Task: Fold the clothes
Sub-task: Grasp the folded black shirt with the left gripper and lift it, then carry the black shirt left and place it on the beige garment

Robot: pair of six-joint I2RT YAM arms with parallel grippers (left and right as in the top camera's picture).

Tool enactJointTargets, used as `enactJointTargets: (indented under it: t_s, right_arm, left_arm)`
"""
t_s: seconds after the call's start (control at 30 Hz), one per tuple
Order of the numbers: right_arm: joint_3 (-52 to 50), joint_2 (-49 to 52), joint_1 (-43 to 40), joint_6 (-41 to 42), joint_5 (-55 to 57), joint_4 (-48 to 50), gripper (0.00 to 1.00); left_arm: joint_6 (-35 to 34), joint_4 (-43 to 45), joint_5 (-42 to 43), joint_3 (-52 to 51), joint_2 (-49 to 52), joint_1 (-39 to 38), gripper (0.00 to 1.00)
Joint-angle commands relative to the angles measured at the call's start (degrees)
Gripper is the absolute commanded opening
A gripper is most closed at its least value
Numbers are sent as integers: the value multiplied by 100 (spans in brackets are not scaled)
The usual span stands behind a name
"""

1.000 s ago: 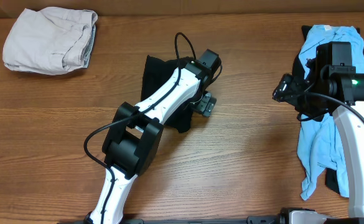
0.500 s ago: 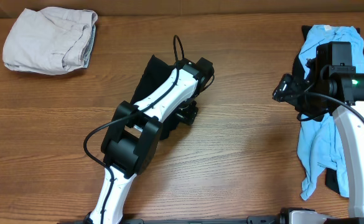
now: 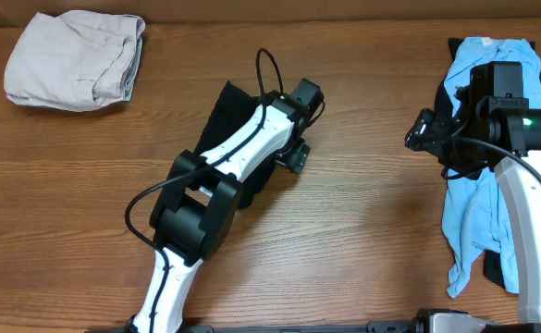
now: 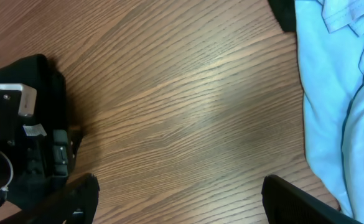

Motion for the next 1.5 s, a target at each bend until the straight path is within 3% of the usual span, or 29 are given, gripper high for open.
enactJointTargets:
  t_s: [0.0,0.1,0.13,0.17,0.37,0.53,0.7,1.03,1.13,1.3,1.47]
  right_arm:
    - [-28,15,-33,-31,4,66,88]
    - [-70,15,-33,-28,4,103,87]
    - [-72,15,-33,-31,4,101,87]
    - [-72,15,-33,-28,4,103,87]
    - [-72,15,-33,-28,2,103,87]
    - [-72,17,-33,-26,2,127,88]
    - [-72,15,-33,-28,4,144,87]
    - [-72,15,-33,-28,7,146,87]
    - [-72,15,-33,-28,7,146,87]
    - [-72,17,-33,-28,4,144,87]
    - [-72,15,-33,-28,4,142,87]
  left_arm:
    - [-37,96,-149,-341,-7,103,98]
    - [-37,116,-149,-439,-7,177,81]
    - [-35,131,-149,-474,-7,203,70]
    - [-35,125,-166,-483,-7,245,41]
    - [-31,210,-417,-466,-9,306,4]
    - [-35,-146,-1163,-76,-13,306,4]
    - [-4,-957,-1255,1001,-13,428,4]
    - [772,-2662,-1733,3954,-13,1187,4]
    - [1338,-2992,-1762,4675,-13,1445,4]
    - [1517,-3069,-2181,5650,-13,1967,4]
    - [1882,-2426,-2286,6054,-13,2688,4]
